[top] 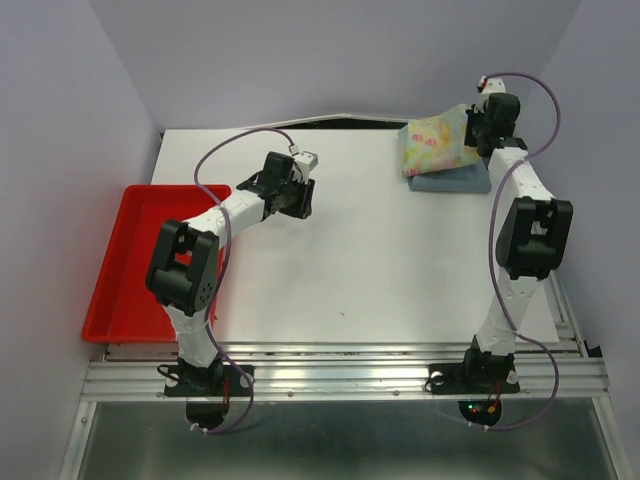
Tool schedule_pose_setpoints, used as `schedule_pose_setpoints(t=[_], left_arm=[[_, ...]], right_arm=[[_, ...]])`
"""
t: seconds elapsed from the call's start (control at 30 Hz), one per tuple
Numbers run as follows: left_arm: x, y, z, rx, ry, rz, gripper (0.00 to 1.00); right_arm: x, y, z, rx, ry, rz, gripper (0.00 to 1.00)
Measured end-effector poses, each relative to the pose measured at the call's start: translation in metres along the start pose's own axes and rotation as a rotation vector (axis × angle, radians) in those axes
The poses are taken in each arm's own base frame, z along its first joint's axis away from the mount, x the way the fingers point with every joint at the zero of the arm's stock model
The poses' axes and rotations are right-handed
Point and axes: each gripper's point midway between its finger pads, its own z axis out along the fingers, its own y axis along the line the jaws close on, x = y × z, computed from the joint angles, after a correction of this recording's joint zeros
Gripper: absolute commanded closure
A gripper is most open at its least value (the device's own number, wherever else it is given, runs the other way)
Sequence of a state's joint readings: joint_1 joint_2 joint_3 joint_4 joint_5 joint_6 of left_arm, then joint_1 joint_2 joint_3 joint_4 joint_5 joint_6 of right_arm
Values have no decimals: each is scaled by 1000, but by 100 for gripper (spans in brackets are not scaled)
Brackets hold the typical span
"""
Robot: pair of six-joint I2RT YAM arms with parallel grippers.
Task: Fold and stack the skirts
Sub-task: Neatly place the folded skirt to the corner
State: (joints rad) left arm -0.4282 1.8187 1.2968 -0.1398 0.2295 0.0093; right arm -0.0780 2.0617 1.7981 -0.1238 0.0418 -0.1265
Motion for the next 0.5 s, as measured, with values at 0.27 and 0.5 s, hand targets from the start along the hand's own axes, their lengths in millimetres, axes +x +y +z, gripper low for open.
schedule_pose_setpoints(t=[0.27,0.5], left_arm=[[0,-1,0,6,1,0,56],[0,-2,0,9,2,-1,56]], right_arm=[[17,-22,5,-6,59,9,99],[45,-26,29,-22,110,-26,99]])
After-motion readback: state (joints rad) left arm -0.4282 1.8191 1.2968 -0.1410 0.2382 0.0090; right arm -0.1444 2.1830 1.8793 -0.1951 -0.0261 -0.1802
